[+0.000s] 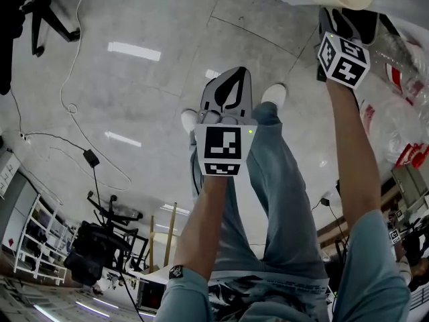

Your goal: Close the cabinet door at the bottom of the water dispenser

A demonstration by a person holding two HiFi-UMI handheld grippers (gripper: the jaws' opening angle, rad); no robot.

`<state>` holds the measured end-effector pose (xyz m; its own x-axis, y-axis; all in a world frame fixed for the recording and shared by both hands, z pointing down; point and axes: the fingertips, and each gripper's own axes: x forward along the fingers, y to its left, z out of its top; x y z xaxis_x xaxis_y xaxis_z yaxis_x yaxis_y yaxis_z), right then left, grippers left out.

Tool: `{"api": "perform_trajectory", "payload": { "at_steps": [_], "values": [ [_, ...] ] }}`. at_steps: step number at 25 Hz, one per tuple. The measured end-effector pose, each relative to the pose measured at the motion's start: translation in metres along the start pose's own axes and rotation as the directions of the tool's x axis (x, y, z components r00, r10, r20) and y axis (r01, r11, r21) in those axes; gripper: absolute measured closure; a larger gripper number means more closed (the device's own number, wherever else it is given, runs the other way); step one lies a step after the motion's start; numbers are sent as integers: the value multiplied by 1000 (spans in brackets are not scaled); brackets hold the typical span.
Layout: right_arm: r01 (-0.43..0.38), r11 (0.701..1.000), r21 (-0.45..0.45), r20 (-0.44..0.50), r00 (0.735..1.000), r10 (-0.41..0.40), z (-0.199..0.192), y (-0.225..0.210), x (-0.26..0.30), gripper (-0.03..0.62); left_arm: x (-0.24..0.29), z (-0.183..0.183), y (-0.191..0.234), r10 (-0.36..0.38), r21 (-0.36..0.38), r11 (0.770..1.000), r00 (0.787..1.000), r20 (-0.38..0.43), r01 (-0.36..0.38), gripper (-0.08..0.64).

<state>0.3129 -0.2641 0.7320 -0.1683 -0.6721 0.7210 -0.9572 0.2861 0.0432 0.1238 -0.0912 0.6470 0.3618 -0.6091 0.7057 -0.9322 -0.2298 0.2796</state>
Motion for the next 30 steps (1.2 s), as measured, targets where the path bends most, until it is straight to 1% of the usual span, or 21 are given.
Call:
{"api": "perform_trajectory", "payload": {
  "at_steps": [6, 10, 15, 18, 21, 25, 30],
  "values": [
    [21, 999, 24, 14, 1000, -21, -7, 7, -44, 506, -24, 2, -9, -26, 23, 999, 999, 25, 26, 549],
    [13, 998, 57, 32, 999, -15, -9, 21, -75, 522, -41, 7, -12, -40, 52, 998, 998, 43, 38, 549],
    [-11, 995, 94, 53, 999, 6, -8, 49, -112, 537, -69, 17, -9, -60, 98, 994, 996, 67, 53, 549],
    [-28, 995, 94, 47, 999, 24, -5, 72, -131, 551, -89, 24, -4, -61, 107, 993, 994, 91, 51, 549],
    [-61, 993, 98, 60, 997, 55, 6, 97, -155, 558, -109, 34, -1, -71, 124, 991, 991, 109, 58, 549],
    [-125, 984, 125, 127, 986, 109, 34, 128, -182, 561, -132, 55, 6, -83, 150, 987, 985, 149, 61, 549],
    [-194, 964, 182, 199, 967, 157, 57, 172, -216, 565, -165, 65, 17, -107, 173, 982, 978, 178, 76, 549]
  ]
}}
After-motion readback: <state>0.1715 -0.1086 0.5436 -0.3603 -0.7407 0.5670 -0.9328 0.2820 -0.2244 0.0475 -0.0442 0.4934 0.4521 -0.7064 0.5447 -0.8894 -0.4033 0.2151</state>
